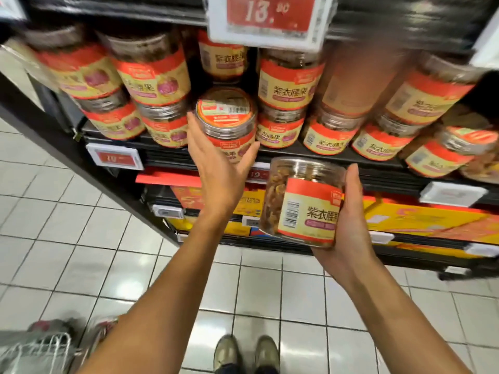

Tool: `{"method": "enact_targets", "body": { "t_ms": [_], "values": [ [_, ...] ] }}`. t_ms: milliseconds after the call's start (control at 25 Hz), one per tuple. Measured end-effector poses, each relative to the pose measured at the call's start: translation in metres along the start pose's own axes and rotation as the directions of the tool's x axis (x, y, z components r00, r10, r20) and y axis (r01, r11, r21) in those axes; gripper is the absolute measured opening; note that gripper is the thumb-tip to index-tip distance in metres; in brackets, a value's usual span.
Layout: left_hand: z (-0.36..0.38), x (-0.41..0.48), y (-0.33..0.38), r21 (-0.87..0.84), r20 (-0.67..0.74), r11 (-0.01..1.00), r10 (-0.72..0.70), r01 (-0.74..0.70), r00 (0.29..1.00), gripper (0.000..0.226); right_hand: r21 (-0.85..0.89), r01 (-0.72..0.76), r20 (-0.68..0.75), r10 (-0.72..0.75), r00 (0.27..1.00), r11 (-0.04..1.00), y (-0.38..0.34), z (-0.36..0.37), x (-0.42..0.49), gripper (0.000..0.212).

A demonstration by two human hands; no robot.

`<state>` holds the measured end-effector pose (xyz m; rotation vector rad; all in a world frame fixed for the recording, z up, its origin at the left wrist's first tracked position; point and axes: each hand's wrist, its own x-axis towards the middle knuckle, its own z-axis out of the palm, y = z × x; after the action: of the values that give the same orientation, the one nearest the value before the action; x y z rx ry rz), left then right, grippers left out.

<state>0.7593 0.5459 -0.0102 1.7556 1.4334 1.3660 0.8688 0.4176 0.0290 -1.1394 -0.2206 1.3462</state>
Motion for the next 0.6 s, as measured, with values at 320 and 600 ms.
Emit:
{"method": "enact_targets", "body": {
  "t_ms": [320, 600],
  "values": [
    [-0.038, -0.057, -0.039, 0.305, 0.328, 0.804, 0.415, -0.511, 0.849, 0.063, 0.027, 0.077, 0.058, -0.079, 0.995, 0.997, -0.016, 0.016, 0.01, 0.058],
    [-0.053, -0.037, -0.003, 0.101, 0.195, 0.974, 0.178, -0.2, 0.964, 0.037, -0.039, 0.135, 0.063, -0.133, 0.989, 0.99, -0.017, 0.035, 0.013, 0.058]
  ]
}}
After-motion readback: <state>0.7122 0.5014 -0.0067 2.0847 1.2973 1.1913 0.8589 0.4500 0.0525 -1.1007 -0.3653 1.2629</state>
